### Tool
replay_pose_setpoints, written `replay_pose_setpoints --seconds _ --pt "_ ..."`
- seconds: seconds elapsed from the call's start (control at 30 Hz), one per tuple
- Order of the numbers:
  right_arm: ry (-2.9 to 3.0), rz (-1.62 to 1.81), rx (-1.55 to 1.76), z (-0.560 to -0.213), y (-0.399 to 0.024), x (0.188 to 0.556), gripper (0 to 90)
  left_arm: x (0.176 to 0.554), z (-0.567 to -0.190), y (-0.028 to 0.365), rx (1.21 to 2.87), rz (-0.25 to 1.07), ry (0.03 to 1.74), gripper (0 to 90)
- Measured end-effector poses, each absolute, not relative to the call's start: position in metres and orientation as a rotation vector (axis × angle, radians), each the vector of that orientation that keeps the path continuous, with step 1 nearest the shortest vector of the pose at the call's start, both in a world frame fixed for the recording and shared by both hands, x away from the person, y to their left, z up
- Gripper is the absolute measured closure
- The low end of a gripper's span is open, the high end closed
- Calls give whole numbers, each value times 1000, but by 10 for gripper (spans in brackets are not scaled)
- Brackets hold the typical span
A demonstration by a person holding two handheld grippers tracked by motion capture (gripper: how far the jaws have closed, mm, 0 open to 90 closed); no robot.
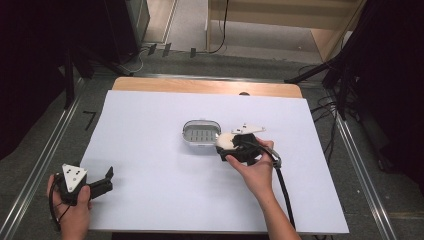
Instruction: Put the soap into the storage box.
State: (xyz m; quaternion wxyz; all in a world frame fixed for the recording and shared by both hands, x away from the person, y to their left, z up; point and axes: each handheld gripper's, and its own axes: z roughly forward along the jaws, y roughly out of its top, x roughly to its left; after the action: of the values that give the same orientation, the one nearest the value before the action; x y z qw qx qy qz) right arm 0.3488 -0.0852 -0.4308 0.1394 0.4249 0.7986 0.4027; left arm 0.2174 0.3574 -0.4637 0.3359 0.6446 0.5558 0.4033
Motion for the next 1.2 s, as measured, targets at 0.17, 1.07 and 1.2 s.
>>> replay_pose_setpoints --seconds 0.17,1.07,1.2 --pt "2315 1168 1220 -428 -80 352 249 217 -464 358 1681 1051 1448 4" --pt "2333 1193 1202 -417 -45 373 249 218 -464 358 1681 1039 1445 5" --pt "2337 1199 1205 -416 -36 379 249 218 -464 358 1681 1037 1445 5"
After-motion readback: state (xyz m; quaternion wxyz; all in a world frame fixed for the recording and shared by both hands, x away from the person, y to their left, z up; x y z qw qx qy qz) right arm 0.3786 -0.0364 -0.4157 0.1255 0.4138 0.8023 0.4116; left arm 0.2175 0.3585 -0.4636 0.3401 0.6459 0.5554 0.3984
